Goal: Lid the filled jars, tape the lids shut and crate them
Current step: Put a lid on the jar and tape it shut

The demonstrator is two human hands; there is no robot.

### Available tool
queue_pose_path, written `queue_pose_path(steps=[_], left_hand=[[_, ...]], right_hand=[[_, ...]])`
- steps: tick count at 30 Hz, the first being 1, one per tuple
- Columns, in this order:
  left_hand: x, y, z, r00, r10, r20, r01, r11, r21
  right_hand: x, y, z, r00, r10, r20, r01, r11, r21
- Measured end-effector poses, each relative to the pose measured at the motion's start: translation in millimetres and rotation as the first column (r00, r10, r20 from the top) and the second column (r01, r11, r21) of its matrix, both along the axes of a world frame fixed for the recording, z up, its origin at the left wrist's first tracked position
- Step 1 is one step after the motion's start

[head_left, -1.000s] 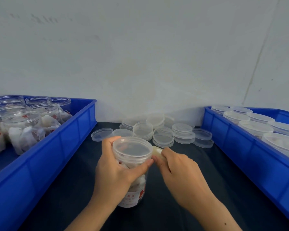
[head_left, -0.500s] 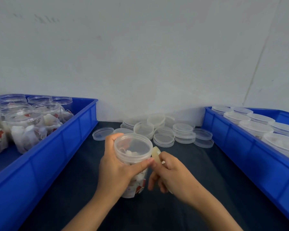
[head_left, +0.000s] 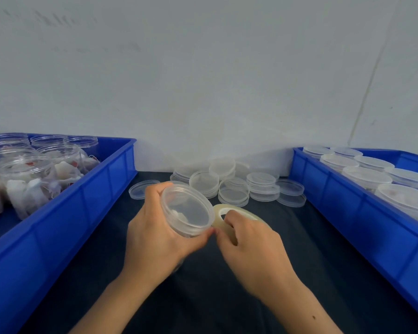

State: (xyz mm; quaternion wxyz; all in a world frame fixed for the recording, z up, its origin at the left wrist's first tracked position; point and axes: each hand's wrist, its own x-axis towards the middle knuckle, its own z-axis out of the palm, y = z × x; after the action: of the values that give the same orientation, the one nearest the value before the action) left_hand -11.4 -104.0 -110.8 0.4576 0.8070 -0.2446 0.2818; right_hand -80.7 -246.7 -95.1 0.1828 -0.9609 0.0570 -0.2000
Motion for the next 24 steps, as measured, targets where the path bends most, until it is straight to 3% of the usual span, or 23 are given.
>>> queue_pose_path(steps=[10, 24], left_hand=[[-11, -2, 11, 0.981, 0.096, 0.171, -0.112, 0.990, 0.084], [-17, -7, 11, 0.976, 0.080, 0.202, -0.123, 0.969, 0.214]], right_hand=[[7, 4, -7, 0.988, -0.135, 0.073, 0.115, 0.966, 0.230], [18, -4, -9, 0.972, -0.229, -0.043, 0.232, 0.927, 0.295]])
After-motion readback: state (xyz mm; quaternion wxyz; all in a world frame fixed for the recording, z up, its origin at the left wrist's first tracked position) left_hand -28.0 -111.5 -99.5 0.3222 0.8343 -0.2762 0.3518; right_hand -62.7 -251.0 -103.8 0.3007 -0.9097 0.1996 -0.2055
